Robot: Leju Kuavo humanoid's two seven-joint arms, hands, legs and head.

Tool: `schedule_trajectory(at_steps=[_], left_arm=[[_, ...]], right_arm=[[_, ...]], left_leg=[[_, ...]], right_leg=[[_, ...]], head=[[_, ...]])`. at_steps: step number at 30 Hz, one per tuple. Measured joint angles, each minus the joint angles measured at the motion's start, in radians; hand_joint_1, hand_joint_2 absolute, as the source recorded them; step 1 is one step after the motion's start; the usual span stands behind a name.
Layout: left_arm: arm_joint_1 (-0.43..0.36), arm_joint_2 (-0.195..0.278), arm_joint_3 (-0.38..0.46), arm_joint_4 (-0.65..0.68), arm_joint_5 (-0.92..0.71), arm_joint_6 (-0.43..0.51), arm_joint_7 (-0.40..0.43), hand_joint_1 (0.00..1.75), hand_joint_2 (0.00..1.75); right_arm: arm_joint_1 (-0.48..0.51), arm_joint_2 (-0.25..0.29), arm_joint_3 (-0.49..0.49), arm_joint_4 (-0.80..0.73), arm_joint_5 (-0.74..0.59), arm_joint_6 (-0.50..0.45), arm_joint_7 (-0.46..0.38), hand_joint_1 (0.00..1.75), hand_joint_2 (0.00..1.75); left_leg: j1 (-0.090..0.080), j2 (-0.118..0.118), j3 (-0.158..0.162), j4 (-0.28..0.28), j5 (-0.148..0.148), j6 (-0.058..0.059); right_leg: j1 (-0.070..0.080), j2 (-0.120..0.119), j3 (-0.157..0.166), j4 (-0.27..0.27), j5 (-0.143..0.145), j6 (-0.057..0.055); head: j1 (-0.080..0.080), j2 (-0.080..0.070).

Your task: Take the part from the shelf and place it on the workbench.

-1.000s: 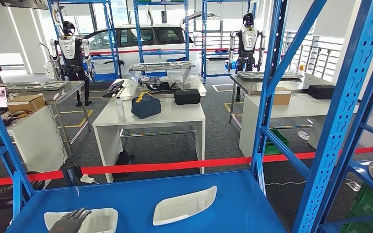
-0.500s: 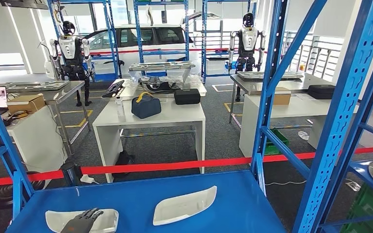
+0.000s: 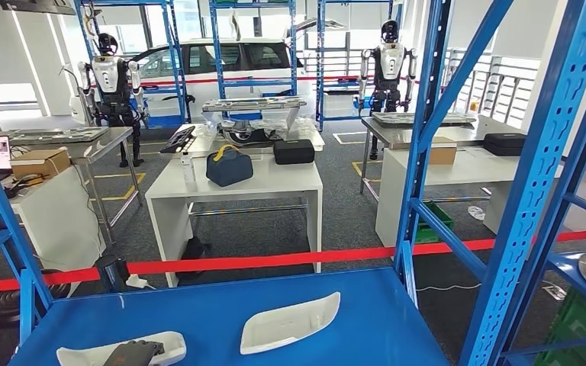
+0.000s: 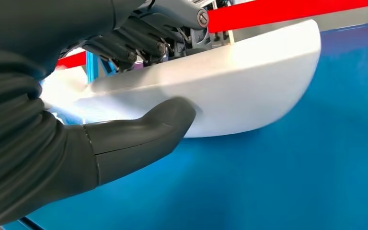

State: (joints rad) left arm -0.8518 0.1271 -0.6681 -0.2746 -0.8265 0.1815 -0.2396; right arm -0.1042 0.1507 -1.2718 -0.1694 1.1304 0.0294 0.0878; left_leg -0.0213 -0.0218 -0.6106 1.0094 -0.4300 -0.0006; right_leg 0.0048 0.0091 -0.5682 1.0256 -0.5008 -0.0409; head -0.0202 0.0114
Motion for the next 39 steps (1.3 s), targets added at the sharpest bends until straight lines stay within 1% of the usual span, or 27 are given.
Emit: schedule_trajectory(at_steps=[9,15,19,23,26,29,31,35,39], left_arm=[[0.0,-0.002,0.001,-0.001,-0.014,0.006,0.003,1.74,1.75],[0.001,-0.002,0.002,-0.002,-0.024,0.026,-0.044,1.75,1.75],[0.005,-0.003,0.002,-0.002,-0.041,0.048,-0.058,1.75,1.75],[0.008,-0.006,0.011,-0.004,-0.011,0.09,-0.082,1.75,1.75],[0.008,-0.013,0.047,-0.012,0.054,0.101,-0.112,1.75,1.75],[0.008,-0.019,0.077,-0.019,0.084,0.102,-0.124,1.75,1.75],[0.007,-0.025,0.102,-0.028,0.13,0.097,-0.151,1.75,1.75],[0.003,-0.037,0.195,-0.077,0.291,0.032,-0.245,1.75,1.75],[0.014,-0.043,0.281,-0.193,0.421,-0.034,-0.316,1.75,1.75]], right_arm=[[0.0,0.0,0.0,0.0,-0.002,-0.001,-0.001,0.0,0.0],[0.0,0.0,0.0,0.0,-0.002,-0.002,0.001,0.0,0.0],[0.0,0.0,0.0,0.0,-0.003,-0.002,0.001,0.0,0.0],[0.0,0.0,0.0,0.0,-0.006,-0.004,-0.002,0.0,0.0],[0.0,0.0,0.0,0.0,-0.007,-0.005,-0.004,0.0,0.0],[0.0,0.0,0.0,0.0,-0.007,-0.005,-0.004,0.0,0.0],[0.0,0.0,-0.001,0.0,-0.008,-0.004,-0.005,0.0,0.0],[0.0,0.0,-0.003,0.0,-0.011,-0.004,-0.008,0.0,0.0],[0.001,0.0,-0.004,0.0,-0.021,-0.006,-0.014,0.0,0.0]], left_leg=[[0.0,0.0,0.0,0.0,0.0,0.0],[0.0,0.0,0.0,0.0,0.0,0.0],[0.0,0.0,0.0,0.0,0.0,0.0],[0.0,0.0,0.0,0.0,0.0,0.0],[0.0,0.0,0.0,0.0,0.0,0.0],[0.0,0.0,0.0,0.0,0.0,0.0],[0.0,0.0,0.0,0.0,0.0,0.0],[0.0,0.0,0.0,0.0,0.0,0.0],[0.0,0.0,0.0,0.0,0.0,0.0]], right_leg=[[0.0,0.0,0.0,0.0,0.0,0.0],[0.0,0.0,0.0,0.0,0.0,0.0],[0.0,0.0,0.0,0.0,0.0,0.0],[0.0,0.0,0.0,0.0,0.0,0.0],[0.0,0.0,0.0,0.0,0.0,0.0],[0.0,0.0,0.0,0.0,0.0,0.0],[0.0,0.0,-0.001,0.0,0.0,0.0],[0.0,0.0,-0.001,0.0,0.0,0.0],[0.0,0.0,-0.001,0.0,0.0,0.0]], head=[[0.0,0.0],[0.0,0.0],[0.0,0.0],[0.0,0.0],[0.0,0.0],[0.0,0.0],[0.0,0.0],[0.0,0.0],[0.0,0.0]])
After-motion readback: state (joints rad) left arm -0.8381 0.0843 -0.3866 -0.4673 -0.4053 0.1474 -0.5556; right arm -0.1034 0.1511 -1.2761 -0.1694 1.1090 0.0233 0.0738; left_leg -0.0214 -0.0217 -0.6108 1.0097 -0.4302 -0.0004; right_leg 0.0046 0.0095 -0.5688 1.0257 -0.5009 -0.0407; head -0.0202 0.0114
